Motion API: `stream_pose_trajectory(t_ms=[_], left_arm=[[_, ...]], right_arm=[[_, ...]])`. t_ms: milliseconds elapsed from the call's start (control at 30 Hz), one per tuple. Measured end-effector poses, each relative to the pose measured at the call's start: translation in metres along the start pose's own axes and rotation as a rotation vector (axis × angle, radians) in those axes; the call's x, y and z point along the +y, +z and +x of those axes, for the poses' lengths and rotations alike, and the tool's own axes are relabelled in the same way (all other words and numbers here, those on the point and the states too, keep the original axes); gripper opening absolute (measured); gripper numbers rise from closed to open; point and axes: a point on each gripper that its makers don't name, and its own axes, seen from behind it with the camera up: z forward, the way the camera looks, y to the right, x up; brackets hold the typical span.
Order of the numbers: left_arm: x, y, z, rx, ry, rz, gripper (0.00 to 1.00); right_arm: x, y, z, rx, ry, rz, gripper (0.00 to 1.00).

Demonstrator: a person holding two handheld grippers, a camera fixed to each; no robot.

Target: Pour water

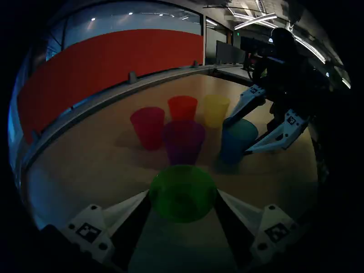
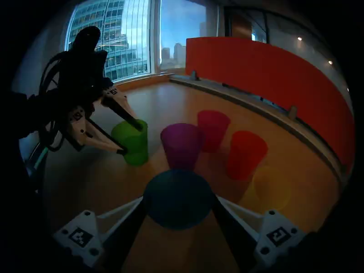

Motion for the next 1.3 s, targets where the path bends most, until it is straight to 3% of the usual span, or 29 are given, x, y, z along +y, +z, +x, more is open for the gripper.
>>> stream_pose_trajectory(t_ms=[200,333,767,1033,1300], left_arm=[[0.000,-0.001,0.000,0.002,0.003,-0.001,0.88],[0.001,-0.001,0.000,0.003,0.000,-0.002,0.88],[0.001,-0.004,0.000,0.006,-0.010,0.002,0.88],[0.002,-0.015,0.012,0.041,-0.014,0.018,0.88],[-0.002,-0.036,0.035,0.112,-0.033,0.042,0.88]], right_arm=[[0.001,0.000,-0.002,0.000,-0.003,-0.002,0.99],[-0.001,0.000,-0.002,0.004,0.004,0.004,0.92],[-0.002,-0.008,0.010,0.043,0.022,0.017,0.90],[-0.002,-0.020,0.023,0.069,0.017,0.005,0.90],[0.000,-0.032,0.044,0.115,0.013,-0.011,0.90]])
